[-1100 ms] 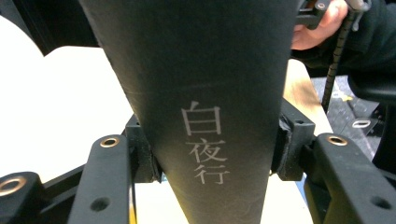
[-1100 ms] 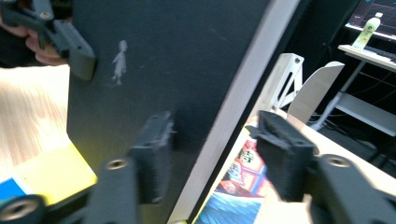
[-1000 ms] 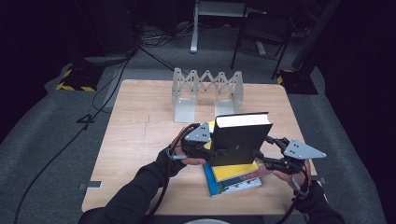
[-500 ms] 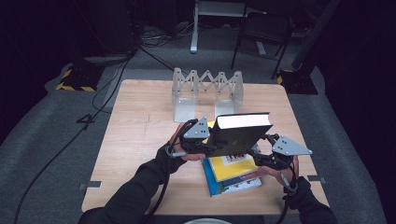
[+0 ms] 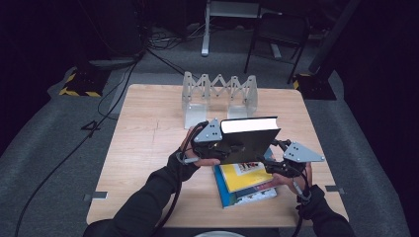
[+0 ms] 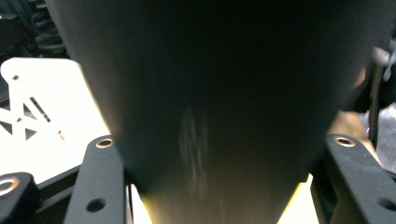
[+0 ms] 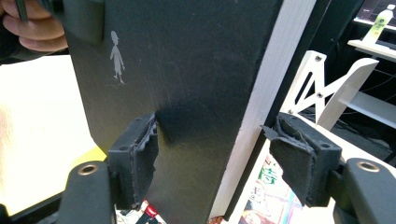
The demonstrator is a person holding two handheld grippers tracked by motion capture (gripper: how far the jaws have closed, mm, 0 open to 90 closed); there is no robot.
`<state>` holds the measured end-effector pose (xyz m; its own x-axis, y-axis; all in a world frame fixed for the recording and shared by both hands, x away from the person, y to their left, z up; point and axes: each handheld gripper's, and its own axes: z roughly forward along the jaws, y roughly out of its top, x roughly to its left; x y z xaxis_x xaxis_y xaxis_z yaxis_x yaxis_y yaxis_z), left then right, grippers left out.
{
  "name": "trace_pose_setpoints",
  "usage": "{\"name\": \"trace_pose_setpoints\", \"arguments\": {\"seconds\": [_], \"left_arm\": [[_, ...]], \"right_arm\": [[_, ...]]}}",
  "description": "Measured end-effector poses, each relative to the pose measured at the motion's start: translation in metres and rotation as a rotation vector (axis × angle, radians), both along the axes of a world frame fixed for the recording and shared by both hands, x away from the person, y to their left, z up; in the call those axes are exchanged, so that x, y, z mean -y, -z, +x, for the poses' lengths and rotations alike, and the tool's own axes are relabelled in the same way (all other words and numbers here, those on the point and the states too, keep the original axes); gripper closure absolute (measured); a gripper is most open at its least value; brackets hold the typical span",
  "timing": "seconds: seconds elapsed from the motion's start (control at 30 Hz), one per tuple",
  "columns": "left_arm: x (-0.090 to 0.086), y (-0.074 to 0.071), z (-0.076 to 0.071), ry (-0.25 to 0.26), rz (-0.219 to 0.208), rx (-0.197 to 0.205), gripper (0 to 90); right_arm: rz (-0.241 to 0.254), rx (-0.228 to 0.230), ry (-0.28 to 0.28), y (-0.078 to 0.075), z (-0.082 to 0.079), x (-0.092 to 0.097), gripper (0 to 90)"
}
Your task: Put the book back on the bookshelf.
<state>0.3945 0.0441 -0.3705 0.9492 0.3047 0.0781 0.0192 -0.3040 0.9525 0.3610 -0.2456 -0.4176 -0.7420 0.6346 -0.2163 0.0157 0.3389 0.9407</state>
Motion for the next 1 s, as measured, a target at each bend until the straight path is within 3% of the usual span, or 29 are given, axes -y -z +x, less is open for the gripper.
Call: {"name": "trace_pose_setpoints", "arguments": {"seconds": [0.1, 0.4, 0.57, 0.67, 0.83, 0.9, 1.0], "left_arm": [[0.001, -0.009, 0.0, -0.007, -0.026, 0.005, 41.3], [0.009, -0.017, 0.004, -0.011, -0.009, -0.002, 36.1], [0.01, -0.019, 0.005, 0.014, 0.002, -0.012, 38.5], [0.011, -0.021, 0.003, 0.069, 0.012, -0.019, 48.9], [0.012, -0.022, -0.005, 0.051, 0.025, 0.001, 50.8], [0.011, -0.021, -0.006, 0.033, 0.016, -0.013, 50.9], [0.009, -0.021, -0.006, 0.015, 0.005, -0.018, 51.1]], "right_arm": [[0.006, -0.004, 0.0, 0.0, 0.001, 0.0, 32.3], [0.009, -0.012, 0.001, 0.0, 0.002, 0.0, 31.7], [0.012, -0.018, 0.005, 0.001, 0.002, 0.001, 31.1], [0.015, -0.025, -0.006, 0.001, 0.003, 0.001, 28.1], [-0.001, -0.031, -0.014, 0.0, 0.001, 0.001, 26.7], [-0.008, -0.043, -0.012, 0.001, -0.001, 0.007, 32.5], [-0.06, -0.051, 0.022, 0.005, -0.005, 0.018, 30.8]]}}
